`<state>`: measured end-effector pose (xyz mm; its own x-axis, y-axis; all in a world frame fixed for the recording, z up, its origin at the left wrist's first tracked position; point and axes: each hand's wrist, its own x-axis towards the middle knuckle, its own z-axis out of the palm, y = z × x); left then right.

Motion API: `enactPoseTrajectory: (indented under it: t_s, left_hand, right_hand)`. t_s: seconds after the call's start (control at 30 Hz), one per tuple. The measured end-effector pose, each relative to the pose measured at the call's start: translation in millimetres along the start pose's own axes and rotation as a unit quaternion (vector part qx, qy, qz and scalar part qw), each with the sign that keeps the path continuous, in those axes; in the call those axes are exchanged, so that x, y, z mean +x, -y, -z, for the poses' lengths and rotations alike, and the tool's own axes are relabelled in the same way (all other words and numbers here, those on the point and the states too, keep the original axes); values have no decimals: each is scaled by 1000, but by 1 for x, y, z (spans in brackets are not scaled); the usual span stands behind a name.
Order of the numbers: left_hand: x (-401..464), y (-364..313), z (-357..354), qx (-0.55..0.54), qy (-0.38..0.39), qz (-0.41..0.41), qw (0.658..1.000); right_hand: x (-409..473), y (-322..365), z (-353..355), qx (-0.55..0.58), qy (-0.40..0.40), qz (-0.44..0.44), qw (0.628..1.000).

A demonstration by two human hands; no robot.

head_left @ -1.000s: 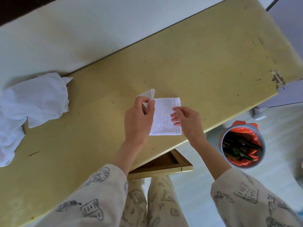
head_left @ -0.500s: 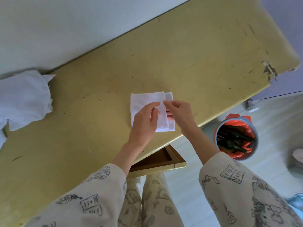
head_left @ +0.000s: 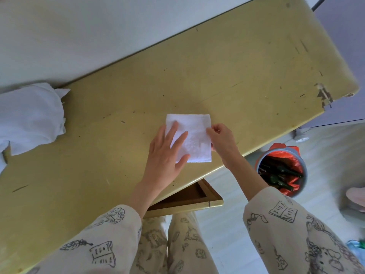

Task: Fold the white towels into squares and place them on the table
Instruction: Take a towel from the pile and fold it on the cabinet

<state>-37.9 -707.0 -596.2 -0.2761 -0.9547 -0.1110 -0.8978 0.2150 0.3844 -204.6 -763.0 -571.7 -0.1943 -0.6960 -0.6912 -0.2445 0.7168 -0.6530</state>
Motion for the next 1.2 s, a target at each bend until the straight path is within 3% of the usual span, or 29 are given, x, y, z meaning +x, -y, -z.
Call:
enactPoseTrajectory:
  t_s: [0.13, 0.43, 0.87, 1.1, 1.2]
  left_hand:
    - [3, 1, -2, 18, 40, -1, 999]
    - [3, 4, -5, 26, 46, -8, 999]
    - [3, 4, -4, 29, 57, -11, 998]
    - [5, 3, -3, 21, 65, -7, 998]
    - [7, 0, 1, 20, 83, -7, 996]
  right_hand:
    - [3, 3, 4, -1, 3, -9, 1000]
    - [5, 7, 12, -63, 20, -36, 997]
    - [4, 8, 16, -59, 44, -61, 995]
    - [1, 2, 11, -116, 3, -25, 993]
    - [-7, -3, 5, -183, -56, 26, 981]
